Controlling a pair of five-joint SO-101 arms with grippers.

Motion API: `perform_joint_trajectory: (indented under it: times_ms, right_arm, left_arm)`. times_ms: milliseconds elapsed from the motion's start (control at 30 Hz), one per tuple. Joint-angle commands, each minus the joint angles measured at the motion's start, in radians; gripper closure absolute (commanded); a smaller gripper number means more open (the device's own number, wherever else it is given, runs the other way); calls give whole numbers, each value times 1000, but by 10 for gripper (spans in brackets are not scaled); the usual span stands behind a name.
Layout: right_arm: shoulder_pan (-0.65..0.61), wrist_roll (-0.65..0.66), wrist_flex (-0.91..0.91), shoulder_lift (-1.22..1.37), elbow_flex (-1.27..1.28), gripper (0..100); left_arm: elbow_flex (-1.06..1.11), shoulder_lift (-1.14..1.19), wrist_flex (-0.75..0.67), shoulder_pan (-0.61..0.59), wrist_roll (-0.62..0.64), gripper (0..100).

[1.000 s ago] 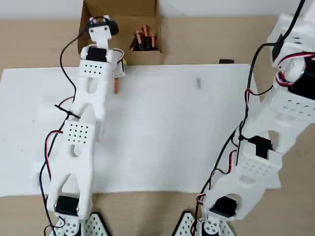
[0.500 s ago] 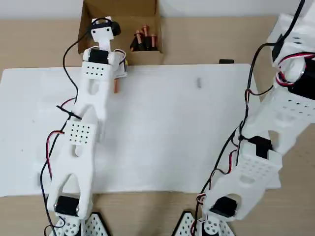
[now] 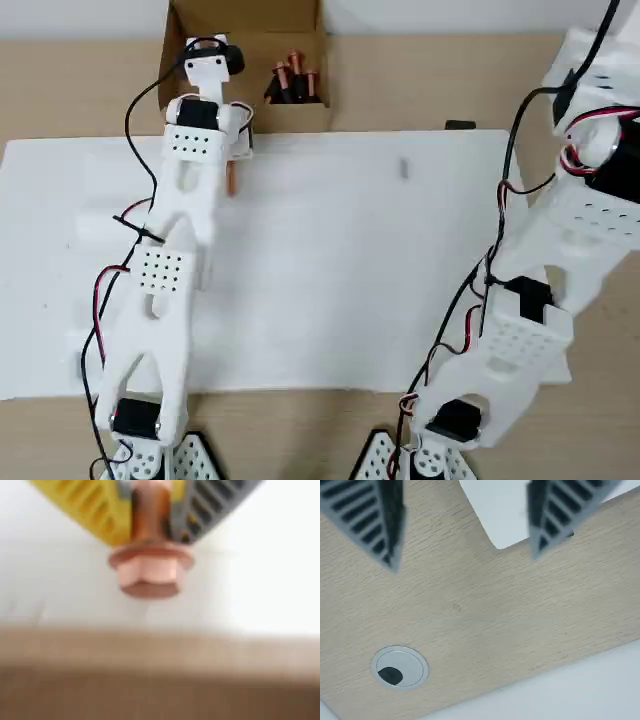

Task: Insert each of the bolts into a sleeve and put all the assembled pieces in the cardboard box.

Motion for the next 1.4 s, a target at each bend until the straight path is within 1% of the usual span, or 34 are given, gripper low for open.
perform_joint_trajectory:
  times_ms: [0, 67, 167, 233, 267, 367, 467, 533, 700, 800, 900, 1000, 1200, 1267, 1367]
  right_arm:
    - [8, 8, 14, -64, -35, 793]
    - [8, 8, 14, -104, -33, 793]
    - [8, 8, 14, -205, -28, 793]
    - [-13, 17, 14, -265, -21, 793]
    - [-24, 44, 15, -294, 5, 793]
    - [-64, 123, 15, -377, 193, 793]
    - [-76, 133, 15, -499, 516, 793]
    - [-77, 135, 15, -611, 756, 793]
    - [-154, 169, 6, -898, 1366, 793]
    - [-239, 164, -29, -1036, 1649, 793]
    - [-314, 164, -133, -1138, 1874, 793]
    - [-378, 164, -273, -1228, 2068, 793]
    - [-522, 164, -608, -1379, 2400, 793]
    - [-573, 164, -718, -1423, 2509, 793]
    - [-633, 164, -858, -1500, 2654, 793]
  left_arm:
    - [-180, -97, 190, -5, 40, 995]
    - [-157, -185, 213, -2, 66, 996]
    - [-150, -394, 213, -11, 124, 996]
    - [-143, -518, 213, 21, 123, 996]
    - [-141, -568, 213, 44, 118, 996]
    - [-91, -714, 213, 121, 117, 997]
    - [49, -860, 213, 189, 89, 998]
    - [193, -970, 213, 207, 77, 998]
    - [651, -1280, 213, 204, 72, 998]
    - [918, -1495, 207, 204, 31, 997]
    - [1166, -1709, 152, 204, 25, 995]
    - [1402, -1937, 52, 184, 25, 995]
    - [1962, -2425, -282, 121, 25, 995]
    - [2157, -2574, -377, 124, 21, 995]
    - [2423, -2778, -483, 121, -35, 995]
